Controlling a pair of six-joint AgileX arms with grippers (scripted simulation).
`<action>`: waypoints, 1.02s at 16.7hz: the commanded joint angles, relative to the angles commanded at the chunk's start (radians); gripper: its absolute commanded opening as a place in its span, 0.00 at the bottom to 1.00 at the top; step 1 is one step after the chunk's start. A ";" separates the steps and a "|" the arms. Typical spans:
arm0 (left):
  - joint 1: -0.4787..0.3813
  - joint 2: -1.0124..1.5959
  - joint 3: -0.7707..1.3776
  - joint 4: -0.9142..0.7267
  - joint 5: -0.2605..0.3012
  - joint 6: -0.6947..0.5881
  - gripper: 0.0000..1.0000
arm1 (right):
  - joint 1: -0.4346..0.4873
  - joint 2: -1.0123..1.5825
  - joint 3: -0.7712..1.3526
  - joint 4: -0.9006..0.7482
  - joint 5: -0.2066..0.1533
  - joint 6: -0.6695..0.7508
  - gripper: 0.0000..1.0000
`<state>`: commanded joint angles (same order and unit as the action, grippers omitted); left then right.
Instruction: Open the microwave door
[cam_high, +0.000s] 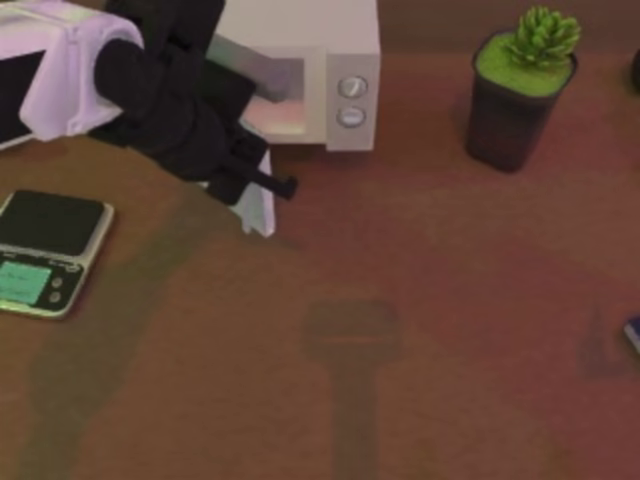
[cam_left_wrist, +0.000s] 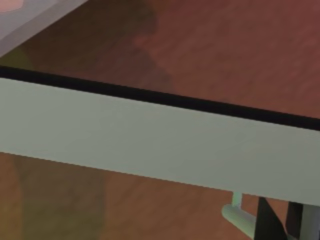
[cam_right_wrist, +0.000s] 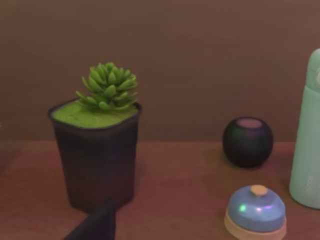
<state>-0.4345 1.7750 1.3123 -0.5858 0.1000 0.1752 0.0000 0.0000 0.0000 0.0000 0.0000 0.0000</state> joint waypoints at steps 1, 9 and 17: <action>0.000 0.000 0.000 0.000 0.000 0.000 0.00 | 0.000 0.000 0.000 0.000 0.000 0.000 1.00; 0.040 -0.028 -0.040 -0.015 0.061 0.108 0.00 | 0.000 0.000 0.000 0.000 0.000 0.000 1.00; 0.065 -0.051 -0.057 -0.019 0.094 0.170 0.00 | 0.000 0.000 0.000 0.000 0.000 0.000 1.00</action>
<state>-0.3692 1.7244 1.2554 -0.6049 0.1941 0.3449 0.0000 0.0000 0.0000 0.0000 0.0000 0.0000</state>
